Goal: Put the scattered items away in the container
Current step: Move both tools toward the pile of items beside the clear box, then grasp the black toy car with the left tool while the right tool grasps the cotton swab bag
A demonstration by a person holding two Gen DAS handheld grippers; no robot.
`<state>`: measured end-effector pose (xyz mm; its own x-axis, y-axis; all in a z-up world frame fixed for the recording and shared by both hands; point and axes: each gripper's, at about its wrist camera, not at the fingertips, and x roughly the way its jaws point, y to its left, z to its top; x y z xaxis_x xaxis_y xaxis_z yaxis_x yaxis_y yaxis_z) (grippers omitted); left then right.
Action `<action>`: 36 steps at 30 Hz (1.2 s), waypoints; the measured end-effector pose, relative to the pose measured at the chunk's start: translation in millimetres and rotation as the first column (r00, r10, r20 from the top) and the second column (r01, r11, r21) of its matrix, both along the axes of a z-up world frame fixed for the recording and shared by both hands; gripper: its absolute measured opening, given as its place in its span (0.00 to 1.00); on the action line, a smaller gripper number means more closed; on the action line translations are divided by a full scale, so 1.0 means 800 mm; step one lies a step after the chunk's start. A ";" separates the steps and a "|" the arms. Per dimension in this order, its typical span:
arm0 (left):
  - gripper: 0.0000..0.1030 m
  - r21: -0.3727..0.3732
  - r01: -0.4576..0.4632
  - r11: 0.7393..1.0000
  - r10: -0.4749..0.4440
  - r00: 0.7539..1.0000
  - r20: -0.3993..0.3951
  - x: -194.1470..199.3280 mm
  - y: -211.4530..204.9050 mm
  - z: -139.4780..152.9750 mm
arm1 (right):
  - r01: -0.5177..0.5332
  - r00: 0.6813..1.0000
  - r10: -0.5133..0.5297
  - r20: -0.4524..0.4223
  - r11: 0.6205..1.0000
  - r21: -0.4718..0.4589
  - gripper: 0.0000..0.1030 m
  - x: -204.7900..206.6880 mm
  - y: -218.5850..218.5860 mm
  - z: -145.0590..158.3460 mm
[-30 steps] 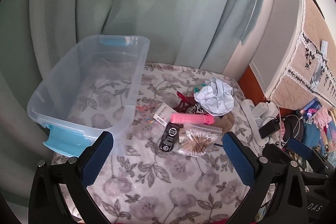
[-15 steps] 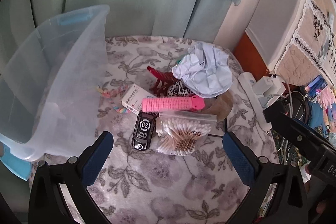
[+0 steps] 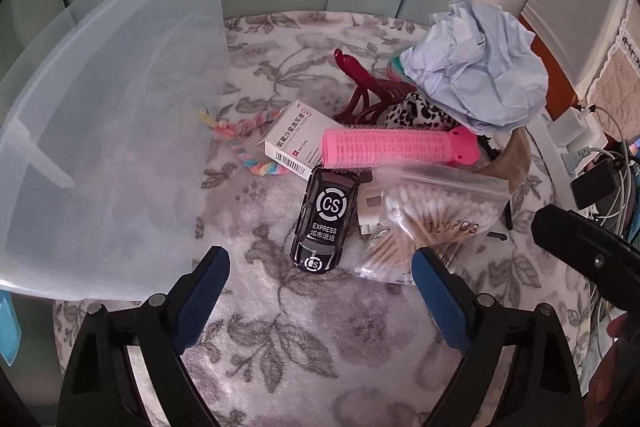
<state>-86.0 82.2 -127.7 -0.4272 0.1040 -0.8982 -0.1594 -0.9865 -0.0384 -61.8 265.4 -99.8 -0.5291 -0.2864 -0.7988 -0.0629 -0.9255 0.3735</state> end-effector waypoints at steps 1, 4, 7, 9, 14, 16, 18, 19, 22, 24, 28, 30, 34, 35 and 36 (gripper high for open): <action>0.84 -0.008 0.000 1.000 0.000 1.000 0.001 -0.002 0.000 -0.003 | -0.016 1.000 0.016 0.009 1.000 -0.006 0.91 -0.002 -0.004 -0.004; 0.80 -0.025 0.007 1.000 -0.007 1.000 0.006 -0.007 0.001 -0.012 | -0.049 0.998 0.050 0.029 0.999 -0.020 0.91 -0.006 -0.010 -0.012; 0.76 -0.035 0.011 0.999 -0.010 1.000 0.012 -0.011 0.002 -0.021 | -0.068 0.997 0.070 0.034 0.997 -0.040 0.86 -0.015 -0.019 -0.020; 0.73 -0.029 0.006 1.000 -0.005 1.000 0.025 -0.017 0.001 -0.026 | -0.079 0.996 0.081 0.039 0.996 -0.045 0.83 -0.021 -0.024 -0.025; 0.70 -0.030 0.008 1.000 -0.007 0.999 0.034 -0.027 0.002 -0.031 | -0.102 0.993 0.105 0.052 0.993 -0.057 0.80 -0.031 -0.037 -0.039; 0.69 -0.027 0.009 1.000 -0.008 0.999 0.037 -0.030 0.003 -0.035 | -0.102 0.993 0.106 0.057 0.993 -0.063 0.80 -0.035 -0.040 -0.044; 0.67 -0.023 0.010 1.000 -0.009 0.999 0.044 -0.032 0.004 -0.039 | -0.107 0.992 0.111 0.059 0.992 -0.065 0.79 -0.038 -0.043 -0.048; 0.66 -0.021 0.012 1.000 -0.011 0.999 0.046 -0.032 0.004 -0.040 | -0.110 0.992 0.114 0.060 0.992 -0.065 0.79 -0.039 -0.044 -0.050; 0.60 -0.013 0.009 1.000 -0.008 0.998 0.055 -0.038 0.002 -0.045 | -0.113 0.991 0.118 0.061 0.991 -0.071 0.74 -0.041 -0.048 -0.054; 0.55 -0.009 0.008 1.000 -0.007 0.998 0.056 -0.039 0.001 -0.045 | -0.117 0.991 0.121 0.058 0.990 -0.073 0.71 -0.042 -0.051 -0.055; 0.48 -0.005 0.008 1.000 -0.008 0.999 0.054 -0.041 0.001 -0.044 | -0.122 0.991 0.127 0.051 0.989 -0.083 0.58 -0.041 -0.056 -0.055; 0.36 0.000 0.011 1.000 -0.011 0.999 0.051 -0.040 0.002 -0.042 | -0.128 0.990 0.131 0.044 0.989 -0.075 0.51 -0.039 -0.059 -0.052; 0.35 0.007 0.001 1.000 -0.002 0.999 0.052 -0.033 0.001 -0.036 | -0.119 0.992 0.122 0.043 0.990 -0.072 0.39 -0.031 -0.062 -0.048; 0.35 0.011 -0.002 1.000 0.002 0.999 0.052 -0.030 0.001 -0.034 | -0.116 0.992 0.119 0.044 0.991 -0.071 0.38 -0.028 -0.062 -0.046; 0.34 0.013 -0.005 1.000 0.004 0.999 0.052 -0.027 0.000 -0.033 | -0.112 0.992 0.116 0.044 0.991 -0.070 0.36 -0.025 -0.063 -0.045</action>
